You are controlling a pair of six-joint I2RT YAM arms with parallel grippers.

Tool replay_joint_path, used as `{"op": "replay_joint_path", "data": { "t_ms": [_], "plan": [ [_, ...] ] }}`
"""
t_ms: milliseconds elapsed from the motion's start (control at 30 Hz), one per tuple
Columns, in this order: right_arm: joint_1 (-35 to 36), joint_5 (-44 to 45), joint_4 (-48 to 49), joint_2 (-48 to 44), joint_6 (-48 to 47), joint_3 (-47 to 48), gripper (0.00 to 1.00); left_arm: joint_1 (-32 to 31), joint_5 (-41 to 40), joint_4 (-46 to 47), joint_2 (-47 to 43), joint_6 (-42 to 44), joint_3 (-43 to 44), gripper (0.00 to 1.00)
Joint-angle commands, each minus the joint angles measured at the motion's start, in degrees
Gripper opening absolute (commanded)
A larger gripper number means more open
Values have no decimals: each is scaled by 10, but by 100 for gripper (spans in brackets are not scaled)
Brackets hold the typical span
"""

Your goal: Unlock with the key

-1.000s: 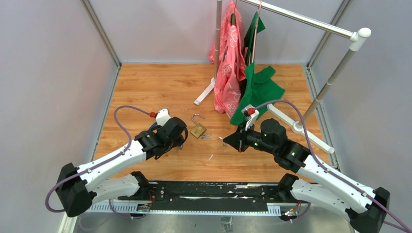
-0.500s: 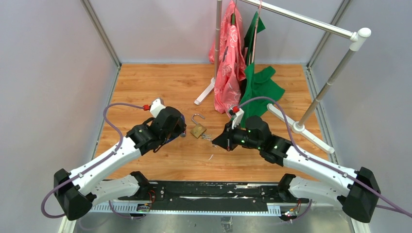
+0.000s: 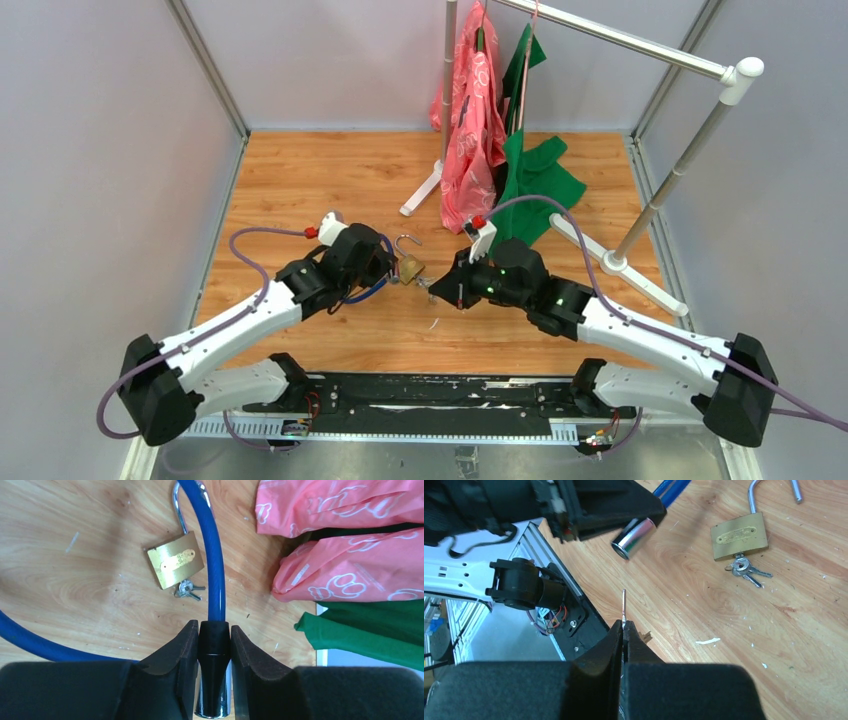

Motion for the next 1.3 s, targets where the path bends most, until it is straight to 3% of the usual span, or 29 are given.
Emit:
{"op": "replay_joint_path", "data": {
  "t_ms": [0, 467, 633, 1267],
  "plan": [
    [6, 31, -10, -26, 30, -25, 0, 6, 38, 85, 40, -46, -24, 0],
    [1, 125, -17, -51, 42, -75, 0, 9, 78, 131, 96, -65, -26, 0],
    [-18, 106, 60, -63, 75, -138, 0, 17, 104, 173, 86, -91, -56, 0],
    [-25, 12, 226, -31, 80, -196, 0, 24, 144, 227, -2, -167, -131, 0]
  ]
}}
